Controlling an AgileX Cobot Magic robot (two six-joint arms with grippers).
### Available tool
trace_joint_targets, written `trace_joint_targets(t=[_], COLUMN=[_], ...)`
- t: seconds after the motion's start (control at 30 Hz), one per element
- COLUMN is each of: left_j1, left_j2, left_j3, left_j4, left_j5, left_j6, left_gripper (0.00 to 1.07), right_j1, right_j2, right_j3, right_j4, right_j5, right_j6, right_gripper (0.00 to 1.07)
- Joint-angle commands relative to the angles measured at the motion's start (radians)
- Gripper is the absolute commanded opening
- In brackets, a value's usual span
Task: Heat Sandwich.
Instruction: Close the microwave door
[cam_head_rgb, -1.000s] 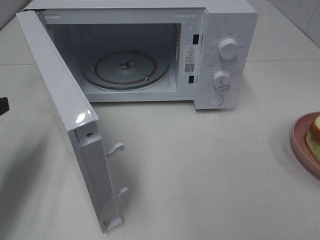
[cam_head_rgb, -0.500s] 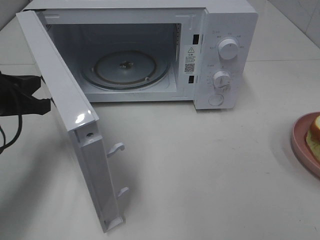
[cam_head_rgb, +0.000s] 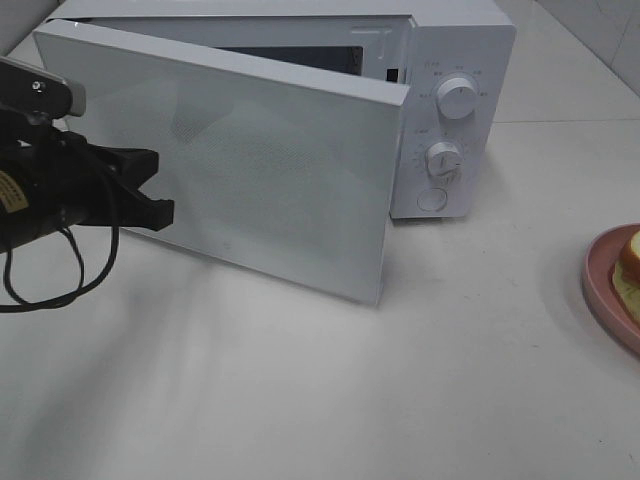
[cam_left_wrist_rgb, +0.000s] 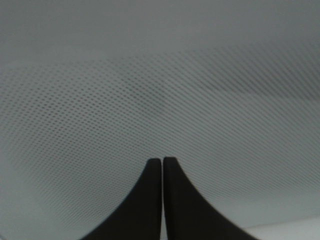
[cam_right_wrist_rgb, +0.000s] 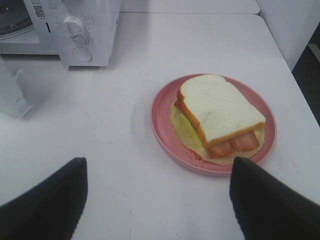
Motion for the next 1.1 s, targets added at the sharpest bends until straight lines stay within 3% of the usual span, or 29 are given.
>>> trace_joint_targets(t=[0.03, 1.1], left_j1=[-0.051, -0.268], left_j2=[0.031, 0.227], left_j3=[-0.05, -0.41], left_j4=[-0.039, -0.082], left_j5=[-0.014, 0.115], left_j6=[-0.006, -0.006], left_gripper=[0.0, 0.0], right_j1=[-0.008, -0.008], right_j2=[-0.026, -0.026], right_j3=[0.005, 0.005], right_j4=[0.002, 0.002], right_j5=[-0.007, -0.007], right_j6=[-0.007, -0.008], right_gripper=[0.76, 0.76])
